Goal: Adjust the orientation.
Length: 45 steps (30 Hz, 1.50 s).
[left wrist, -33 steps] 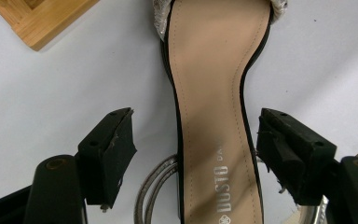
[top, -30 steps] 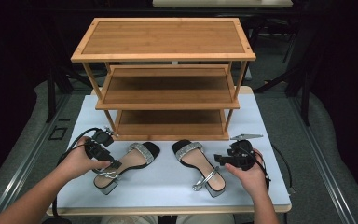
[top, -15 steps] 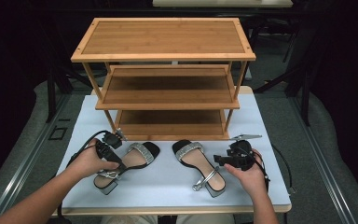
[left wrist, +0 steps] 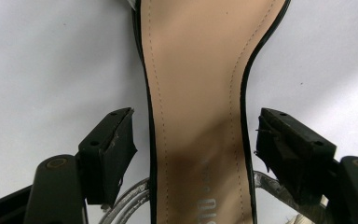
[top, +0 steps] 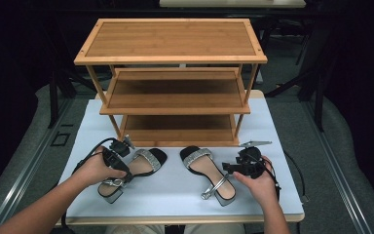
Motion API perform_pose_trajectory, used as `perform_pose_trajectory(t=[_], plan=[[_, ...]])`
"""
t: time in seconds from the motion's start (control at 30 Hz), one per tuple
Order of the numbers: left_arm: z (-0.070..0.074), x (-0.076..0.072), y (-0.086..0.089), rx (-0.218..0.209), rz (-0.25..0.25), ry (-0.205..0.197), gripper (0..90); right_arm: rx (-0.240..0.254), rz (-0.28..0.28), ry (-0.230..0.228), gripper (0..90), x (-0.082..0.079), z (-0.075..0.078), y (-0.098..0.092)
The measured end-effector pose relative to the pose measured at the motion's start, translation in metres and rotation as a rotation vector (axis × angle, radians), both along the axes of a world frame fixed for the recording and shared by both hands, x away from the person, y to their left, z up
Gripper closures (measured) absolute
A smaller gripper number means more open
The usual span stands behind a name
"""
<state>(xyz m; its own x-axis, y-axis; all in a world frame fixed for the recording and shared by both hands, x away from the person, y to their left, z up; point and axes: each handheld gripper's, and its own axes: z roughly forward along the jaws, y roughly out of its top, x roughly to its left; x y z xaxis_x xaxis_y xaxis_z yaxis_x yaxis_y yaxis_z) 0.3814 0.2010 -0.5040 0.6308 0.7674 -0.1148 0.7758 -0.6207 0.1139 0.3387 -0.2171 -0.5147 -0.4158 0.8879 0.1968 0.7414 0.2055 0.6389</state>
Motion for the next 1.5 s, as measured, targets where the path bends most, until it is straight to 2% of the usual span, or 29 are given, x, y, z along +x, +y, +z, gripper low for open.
perform_pose_trajectory(t=[0.2, 0.27, 0.47, 0.63, 0.7, 1.17, 1.5], plan=[[-0.0032, -0.0007, -0.003, 0.02, -0.007, 0.003, 30.3, -0.003, 0.0, 0.006, 34.9, 0.0005, -0.0017, 0.0005], [-0.0029, 0.0003, -0.0029, 0.043, -0.033, 0.011, 31.8, -0.001, 0.005, 0.007, 34.9, 0.0006, -0.002, 0.0006], [-0.0035, -0.0013, -0.0039, 0.058, -0.031, 0.003, 38.7, -0.002, 0.001, 0.005, 34.9, 0.0005, -0.0019, 0.0006], [-0.0032, -0.0038, -0.005, 0.066, -0.018, -0.012, 40.5, 0.0, 0.004, 0.004, 34.9, 0.0009, -0.0025, 0.0003], [-0.0031, -0.0047, -0.006, 0.073, -0.028, -0.02, 40.7, 0.0, 0.004, 0.003, 34.9, 0.0008, -0.0025, 0.0004], [-0.0018, -0.0044, -0.0074, 0.086, -0.008, -0.014, 42.3, 0.002, 0.002, 0.002, 34.9, 0.001, -0.0029, 0.0002], [-0.0014, -0.0033, -0.0054, 0.072, -0.003, -0.004, 42.8, 0.003, 0.002, 0.002, 35.0, 0.0013, -0.0034, -0.0001]])
